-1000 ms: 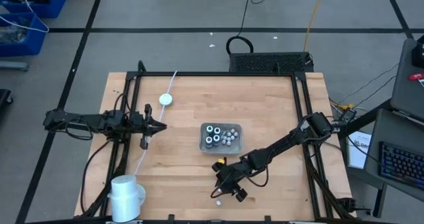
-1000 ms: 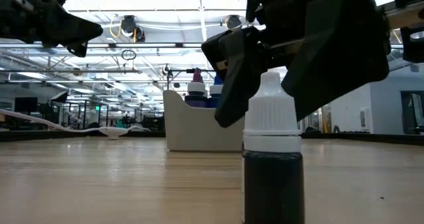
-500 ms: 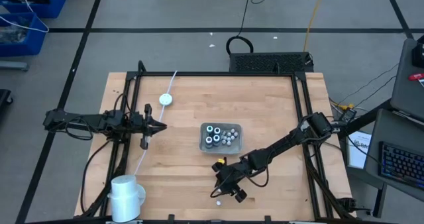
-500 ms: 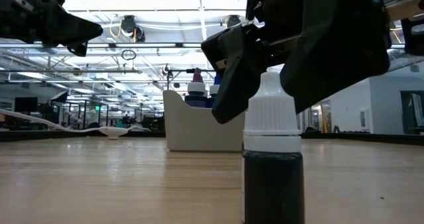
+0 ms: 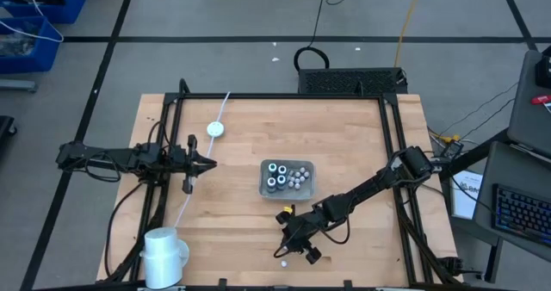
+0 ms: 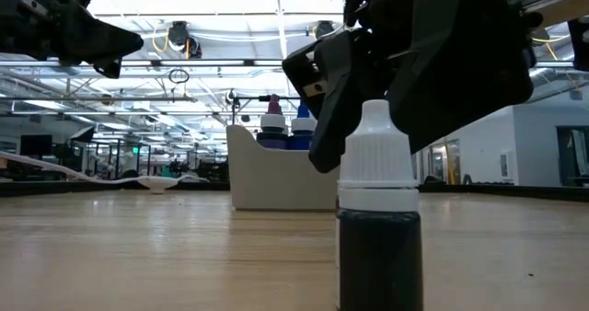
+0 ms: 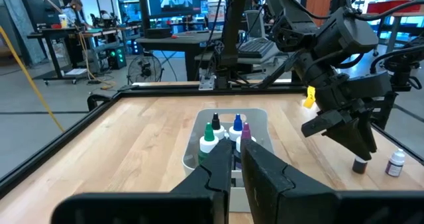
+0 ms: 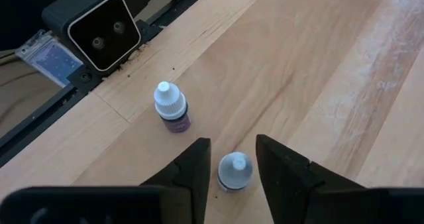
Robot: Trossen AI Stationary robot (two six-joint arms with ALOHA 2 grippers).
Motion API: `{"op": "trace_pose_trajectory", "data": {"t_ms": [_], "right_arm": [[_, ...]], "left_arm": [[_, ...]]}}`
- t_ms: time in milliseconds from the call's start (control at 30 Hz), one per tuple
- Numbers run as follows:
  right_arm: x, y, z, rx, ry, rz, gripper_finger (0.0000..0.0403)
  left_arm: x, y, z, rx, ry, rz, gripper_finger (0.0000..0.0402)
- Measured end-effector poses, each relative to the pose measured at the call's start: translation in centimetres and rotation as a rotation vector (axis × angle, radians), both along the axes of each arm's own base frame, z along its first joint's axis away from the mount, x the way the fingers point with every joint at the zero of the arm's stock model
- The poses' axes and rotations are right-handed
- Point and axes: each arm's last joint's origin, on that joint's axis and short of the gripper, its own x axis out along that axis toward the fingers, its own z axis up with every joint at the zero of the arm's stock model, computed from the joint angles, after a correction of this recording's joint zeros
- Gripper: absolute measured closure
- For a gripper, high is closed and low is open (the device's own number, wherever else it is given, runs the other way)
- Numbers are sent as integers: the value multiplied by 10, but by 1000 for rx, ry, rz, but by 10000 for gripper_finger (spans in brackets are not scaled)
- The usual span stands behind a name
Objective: Pick & Place food coloring
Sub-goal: Put the small red food coloring bottle into the gray container
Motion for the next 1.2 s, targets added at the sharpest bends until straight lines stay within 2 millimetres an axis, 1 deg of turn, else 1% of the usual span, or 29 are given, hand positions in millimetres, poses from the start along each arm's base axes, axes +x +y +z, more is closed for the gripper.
{"op": "trace_pose_trajectory", "data": {"t_ms": [333,533,767,867,1033,1133,1200], "right_arm": [[-2,-1,-3,-11,6,5,320],[-3,-4,-6,-57,-9,-48,316],[-4,-5,-9,-64,-2,-52,309],[-4,-5,-9,-63,-1,-51,319],[-4,-5,-8,-62,-3,-51,348],[-5,-6,-4,-58,2,-58,353],[-6,-8,5,-51,-7,-64,352]], "left_arm": [[0,0,0,0,0,1,360],[0,0,0,0,0,1,360],[0,0,0,0,0,2,360],[0,0,0,0,0,2,360],[0,0,0,0,0,2,360],[0,0,0,0,1,1,360],[0,0,0,0,1,1,360]]}}
